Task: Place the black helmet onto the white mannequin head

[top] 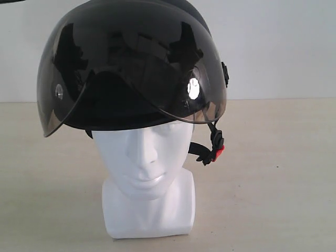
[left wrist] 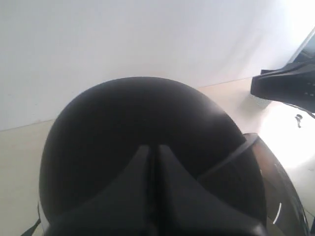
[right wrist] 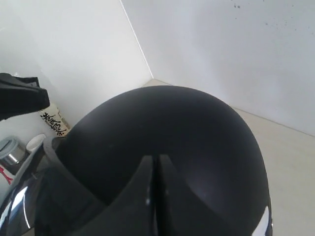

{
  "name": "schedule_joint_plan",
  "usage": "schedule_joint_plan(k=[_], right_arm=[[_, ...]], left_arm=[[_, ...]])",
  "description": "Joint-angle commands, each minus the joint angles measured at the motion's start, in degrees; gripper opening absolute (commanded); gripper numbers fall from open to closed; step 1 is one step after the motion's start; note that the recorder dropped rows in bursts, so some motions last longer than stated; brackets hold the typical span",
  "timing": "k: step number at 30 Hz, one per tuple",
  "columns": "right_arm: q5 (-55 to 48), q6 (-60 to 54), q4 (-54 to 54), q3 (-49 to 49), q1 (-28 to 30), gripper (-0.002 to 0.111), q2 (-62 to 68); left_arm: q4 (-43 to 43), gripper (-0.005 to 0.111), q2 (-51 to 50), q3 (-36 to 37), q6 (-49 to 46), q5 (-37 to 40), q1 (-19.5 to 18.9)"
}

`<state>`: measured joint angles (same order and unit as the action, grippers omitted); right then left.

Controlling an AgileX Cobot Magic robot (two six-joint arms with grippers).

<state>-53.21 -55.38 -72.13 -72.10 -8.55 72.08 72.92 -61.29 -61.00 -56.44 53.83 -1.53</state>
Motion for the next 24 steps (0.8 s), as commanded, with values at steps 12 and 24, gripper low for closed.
schedule_joint_plan(k=[12, 24], right_arm=[[-2.69, -7.12, -10.13, 0.09, -0.14, 0.000, 4.03], [-2.28, -9.03, -5.46, 0.09, -7.07, 0.000, 4.62]], left_arm=[[2.87, 0.004, -4.29, -0.64, -4.08, 2.88, 0.15], [5.08, 0.004, -7.61, -0.64, -9.86, 3.02, 2.76]])
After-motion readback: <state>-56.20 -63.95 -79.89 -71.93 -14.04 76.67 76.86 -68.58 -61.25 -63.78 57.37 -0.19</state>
